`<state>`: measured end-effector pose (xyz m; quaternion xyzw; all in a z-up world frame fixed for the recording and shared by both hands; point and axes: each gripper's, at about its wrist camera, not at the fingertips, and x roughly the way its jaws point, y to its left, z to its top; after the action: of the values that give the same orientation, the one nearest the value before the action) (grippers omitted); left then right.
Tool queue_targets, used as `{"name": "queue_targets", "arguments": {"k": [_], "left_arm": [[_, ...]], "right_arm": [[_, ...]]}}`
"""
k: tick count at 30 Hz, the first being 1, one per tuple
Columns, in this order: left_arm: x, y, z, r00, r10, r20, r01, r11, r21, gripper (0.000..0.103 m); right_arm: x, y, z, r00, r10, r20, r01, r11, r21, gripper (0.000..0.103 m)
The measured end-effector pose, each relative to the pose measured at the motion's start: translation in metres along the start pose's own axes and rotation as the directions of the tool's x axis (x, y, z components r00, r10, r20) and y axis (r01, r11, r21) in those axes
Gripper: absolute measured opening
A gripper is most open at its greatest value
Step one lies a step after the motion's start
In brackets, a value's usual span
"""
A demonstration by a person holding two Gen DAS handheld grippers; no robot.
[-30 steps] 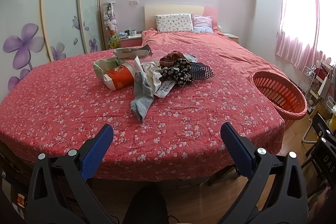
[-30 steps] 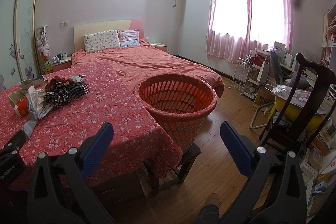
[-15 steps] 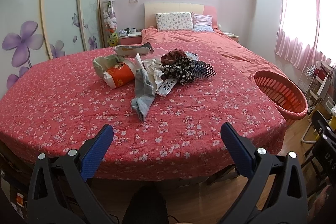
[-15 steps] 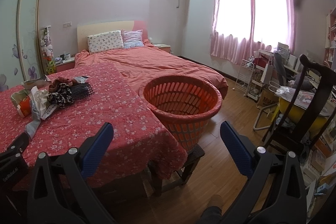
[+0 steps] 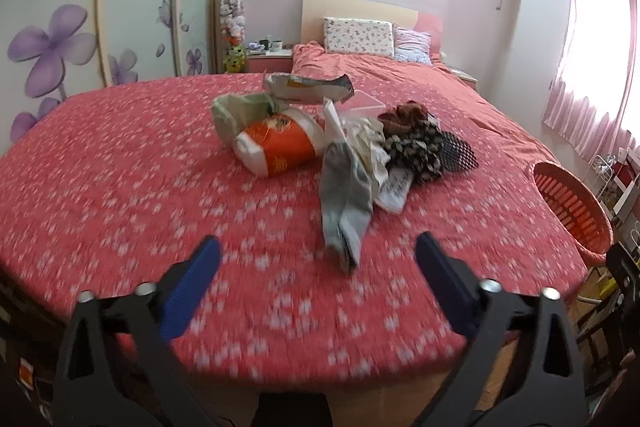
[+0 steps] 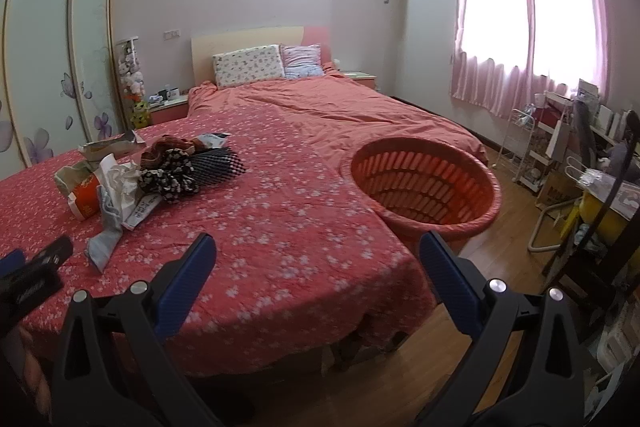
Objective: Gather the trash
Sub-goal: 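Grasp the grey sock with the left tool while the right tool grasps the black-white scrunchie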
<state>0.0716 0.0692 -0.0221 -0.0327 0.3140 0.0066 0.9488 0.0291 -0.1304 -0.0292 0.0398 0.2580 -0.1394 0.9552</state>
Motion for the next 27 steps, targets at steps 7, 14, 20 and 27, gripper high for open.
{"name": "queue_targets", "arguments": {"k": [7,14,20,27], "left_arm": [[0.046,-0.006,0.012,0.993,-0.061,-0.103,0.065,0.998,0.029,0.068],[0.069,0.001,0.008,0.980,-0.083,-0.181,0.090,0.996,0.031,0.036],[0.064,0.018,0.013,0.977,-0.125,-0.171,0.132,0.991,0.026,0.010],[0.045,0.048,0.028,0.989,-0.110,-0.095,0.113,0.993,0.033,0.009]], "right_arm": [[0.020,0.011,-0.001,0.999,0.005,-0.036,-0.006,1.000,-0.019,0.099],[0.034,0.020,-0.002,0.998,0.019,-0.059,-0.021,0.999,-0.040,0.098],[0.050,0.035,0.005,0.992,0.091,-0.089,-0.095,0.994,-0.045,0.094],[0.075,0.056,0.025,0.977,0.179,-0.112,-0.183,0.983,-0.029,0.083]]}}
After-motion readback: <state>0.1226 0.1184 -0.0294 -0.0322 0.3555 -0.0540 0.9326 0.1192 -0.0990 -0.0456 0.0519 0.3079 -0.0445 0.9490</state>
